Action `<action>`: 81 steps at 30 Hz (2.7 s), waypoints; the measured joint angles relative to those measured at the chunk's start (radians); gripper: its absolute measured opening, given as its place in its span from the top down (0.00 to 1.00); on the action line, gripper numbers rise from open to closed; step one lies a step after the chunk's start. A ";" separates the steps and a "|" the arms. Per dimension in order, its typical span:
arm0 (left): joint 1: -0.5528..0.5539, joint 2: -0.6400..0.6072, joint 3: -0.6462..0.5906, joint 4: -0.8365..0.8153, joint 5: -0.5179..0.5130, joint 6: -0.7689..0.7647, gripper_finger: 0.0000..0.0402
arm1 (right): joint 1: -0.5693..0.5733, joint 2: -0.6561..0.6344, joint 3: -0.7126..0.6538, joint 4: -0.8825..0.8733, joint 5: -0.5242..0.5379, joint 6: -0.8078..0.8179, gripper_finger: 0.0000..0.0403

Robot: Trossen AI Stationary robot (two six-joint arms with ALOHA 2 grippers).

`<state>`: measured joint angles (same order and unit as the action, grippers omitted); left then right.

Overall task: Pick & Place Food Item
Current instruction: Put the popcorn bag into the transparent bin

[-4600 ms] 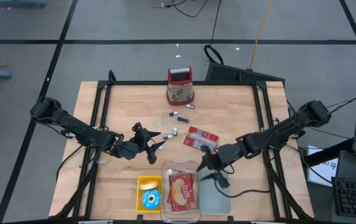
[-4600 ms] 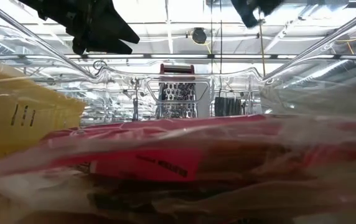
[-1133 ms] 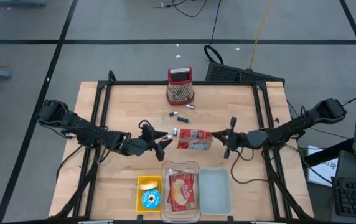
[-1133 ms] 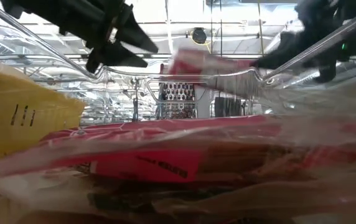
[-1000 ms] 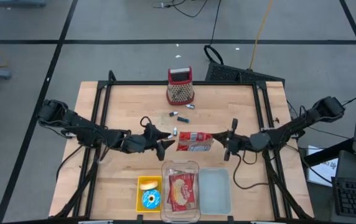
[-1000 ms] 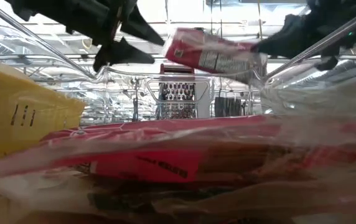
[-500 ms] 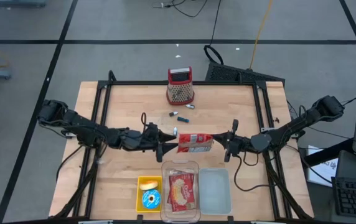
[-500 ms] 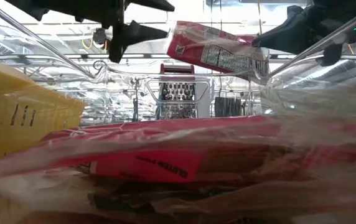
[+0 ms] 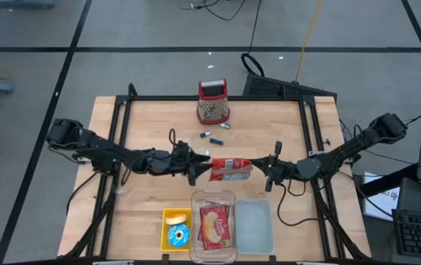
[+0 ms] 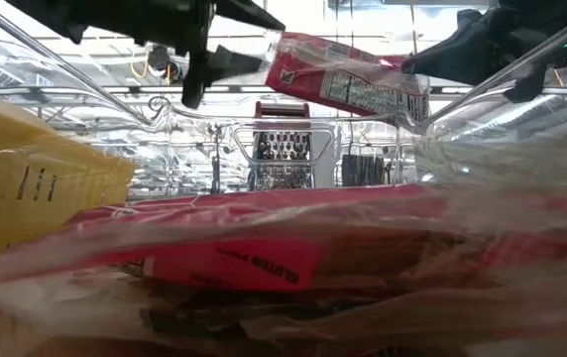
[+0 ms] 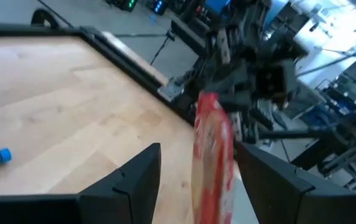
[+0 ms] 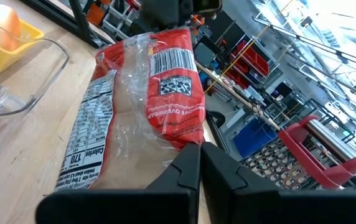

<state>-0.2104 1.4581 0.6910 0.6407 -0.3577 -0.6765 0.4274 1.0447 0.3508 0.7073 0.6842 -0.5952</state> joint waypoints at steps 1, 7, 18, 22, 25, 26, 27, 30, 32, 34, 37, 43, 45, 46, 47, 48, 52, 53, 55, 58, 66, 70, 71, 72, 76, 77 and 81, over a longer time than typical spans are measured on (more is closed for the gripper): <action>0.000 0.018 0.000 0.014 0.010 -0.007 0.47 | 0.000 0.000 0.000 0.000 0.000 0.000 1.00; 0.000 0.082 0.005 0.098 0.017 0.018 0.47 | 0.000 0.000 0.000 0.000 -0.001 0.007 1.00; -0.001 0.079 0.005 0.141 0.018 0.044 0.49 | 0.000 0.000 0.000 -0.005 -0.001 0.008 1.00; 0.000 0.079 0.005 0.142 0.045 0.040 0.62 | 0.000 0.000 0.000 -0.004 -0.001 0.008 1.00; 0.000 0.079 0.005 0.142 0.052 0.040 0.77 | 0.000 0.000 0.000 -0.004 -0.001 0.008 1.00; 0.000 0.079 0.005 0.141 0.052 0.040 0.83 | 0.000 0.000 0.000 -0.004 -0.002 0.008 1.00; 0.000 0.079 0.005 0.141 0.052 0.046 0.89 | 0.000 0.000 0.000 -0.004 -0.004 0.008 1.00; 0.002 0.079 0.005 0.142 0.052 0.069 0.98 | 0.000 0.000 0.000 -0.005 -0.004 0.032 1.00; 0.002 0.079 0.005 0.142 0.054 0.095 0.98 | 0.000 0.000 0.000 -0.005 -0.004 0.051 1.00; 0.002 0.070 0.005 0.137 0.080 0.120 0.99 | 0.000 0.000 0.000 -0.002 -0.005 0.076 0.99; -0.001 0.025 0.007 0.092 0.112 0.126 0.99 | 0.000 -0.001 0.001 0.023 -0.006 0.128 0.97; -0.052 -0.125 0.062 -0.232 0.121 0.154 1.00 | -0.001 -0.009 0.001 0.083 0.025 0.242 0.88; -0.080 -0.149 0.123 -0.387 0.098 0.158 1.00 | -0.003 -0.013 0.001 0.098 0.066 0.302 0.84; -0.096 -0.151 0.160 -0.454 0.089 0.159 1.00 | -0.004 -0.018 0.000 0.096 0.092 0.330 0.82; -0.112 -0.152 0.197 -0.530 0.077 0.159 1.00 | -0.008 -0.023 0.000 0.096 0.108 0.358 0.80; -0.129 -0.152 0.236 -0.602 0.072 0.162 1.00 | -0.016 -0.028 0.000 0.098 0.110 0.379 0.77; -0.192 -0.112 0.389 -0.761 0.065 0.173 1.00 | -0.037 -0.042 0.000 0.097 0.101 0.449 0.70; -0.206 -0.098 0.427 -0.809 0.065 0.182 1.00 | -0.041 -0.043 0.000 0.093 0.100 0.452 0.69; -0.232 -0.061 0.513 -0.896 0.065 0.199 1.00 | -0.043 -0.043 0.000 0.089 0.100 0.453 0.67; -0.253 -0.011 0.651 -1.043 0.065 0.204 1.00 | -0.043 -0.043 0.000 0.068 0.097 0.453 0.65; -0.263 0.122 0.865 -1.236 0.147 0.205 1.00 | -0.043 -0.043 0.000 0.062 0.098 0.453 0.65; -0.257 0.158 0.877 -1.243 0.185 0.206 1.00 | -0.043 -0.043 0.000 0.055 0.098 0.453 0.65; -0.256 0.165 0.876 -1.252 0.189 0.205 1.00 | -0.043 -0.043 0.000 0.051 0.098 0.453 0.64; -0.255 0.171 0.876 -1.259 0.195 0.204 1.00 | -0.043 -0.043 0.000 0.049 0.098 0.452 0.64; -0.245 0.194 0.876 -1.262 0.247 0.204 1.00 | -0.043 -0.043 0.000 0.048 0.098 0.452 0.64; -0.245 0.204 0.876 -1.269 0.258 0.203 1.00 | -0.043 -0.043 0.000 0.046 0.098 0.451 0.64; -0.239 0.242 0.876 -1.312 0.302 0.187 1.00 | -0.043 -0.043 0.000 0.044 0.098 0.452 0.65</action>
<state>-0.4495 1.7004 1.5669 -0.6714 -0.0557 -0.4890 0.3847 1.0016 0.3504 0.7517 0.7818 -0.1432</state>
